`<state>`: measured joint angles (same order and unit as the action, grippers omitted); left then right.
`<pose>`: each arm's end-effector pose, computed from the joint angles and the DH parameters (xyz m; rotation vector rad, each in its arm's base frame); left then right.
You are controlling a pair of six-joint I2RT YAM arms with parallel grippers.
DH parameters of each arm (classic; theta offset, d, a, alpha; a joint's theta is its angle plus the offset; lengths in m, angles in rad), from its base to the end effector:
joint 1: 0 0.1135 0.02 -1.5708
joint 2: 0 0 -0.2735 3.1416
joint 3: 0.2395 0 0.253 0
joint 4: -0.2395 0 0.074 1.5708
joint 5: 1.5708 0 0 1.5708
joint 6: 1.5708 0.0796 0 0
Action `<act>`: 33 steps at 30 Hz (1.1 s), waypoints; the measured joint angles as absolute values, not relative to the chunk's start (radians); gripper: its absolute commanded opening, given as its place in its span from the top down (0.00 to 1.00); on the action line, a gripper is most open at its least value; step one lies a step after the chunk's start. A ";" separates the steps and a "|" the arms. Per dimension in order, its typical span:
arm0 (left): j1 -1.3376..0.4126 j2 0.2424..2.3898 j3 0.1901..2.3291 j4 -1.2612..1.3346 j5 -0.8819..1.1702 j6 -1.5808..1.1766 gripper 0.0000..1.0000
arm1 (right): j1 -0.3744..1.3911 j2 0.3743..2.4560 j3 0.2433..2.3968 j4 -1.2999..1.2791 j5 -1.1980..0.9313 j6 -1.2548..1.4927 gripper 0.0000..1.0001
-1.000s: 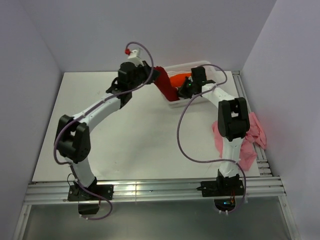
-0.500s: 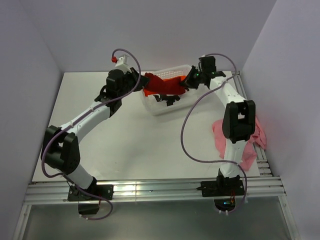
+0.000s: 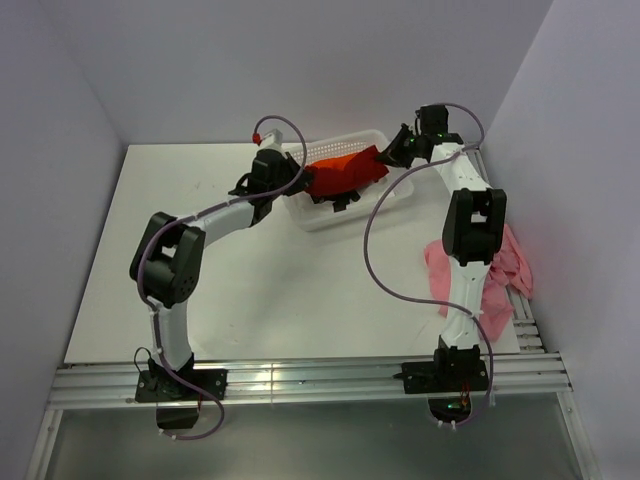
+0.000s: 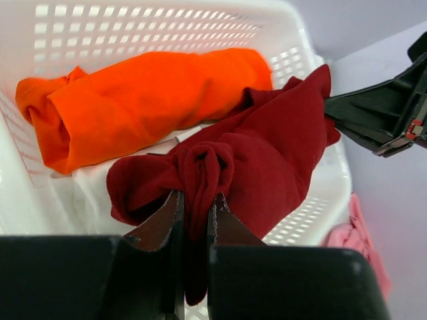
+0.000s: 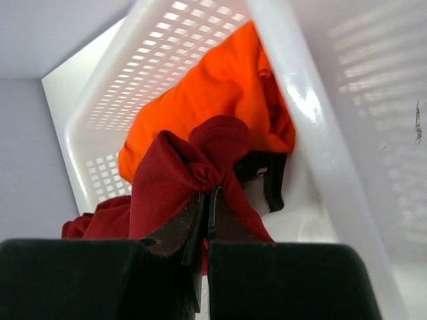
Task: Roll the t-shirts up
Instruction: Place the rolled tshirt into the container
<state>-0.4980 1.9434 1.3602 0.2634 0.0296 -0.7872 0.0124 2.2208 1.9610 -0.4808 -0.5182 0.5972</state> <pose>0.4413 -0.2426 0.2347 -0.2662 1.9762 -0.8867 0.5436 0.0462 0.2295 0.4139 2.3256 0.9035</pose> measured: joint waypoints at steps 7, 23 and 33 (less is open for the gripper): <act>-0.494 2.003 1.420 0.227 0.009 -0.812 1.00 | 0.012 2.303 2.024 -0.496 -0.517 0.616 1.00; -0.435 2.112 1.448 0.282 0.020 -0.987 0.99 | -0.006 2.302 1.956 -0.420 -0.467 0.682 1.00; -0.442 2.138 1.517 0.211 -0.029 -0.979 0.60 | -0.004 2.313 1.956 -0.387 -0.454 0.686 0.83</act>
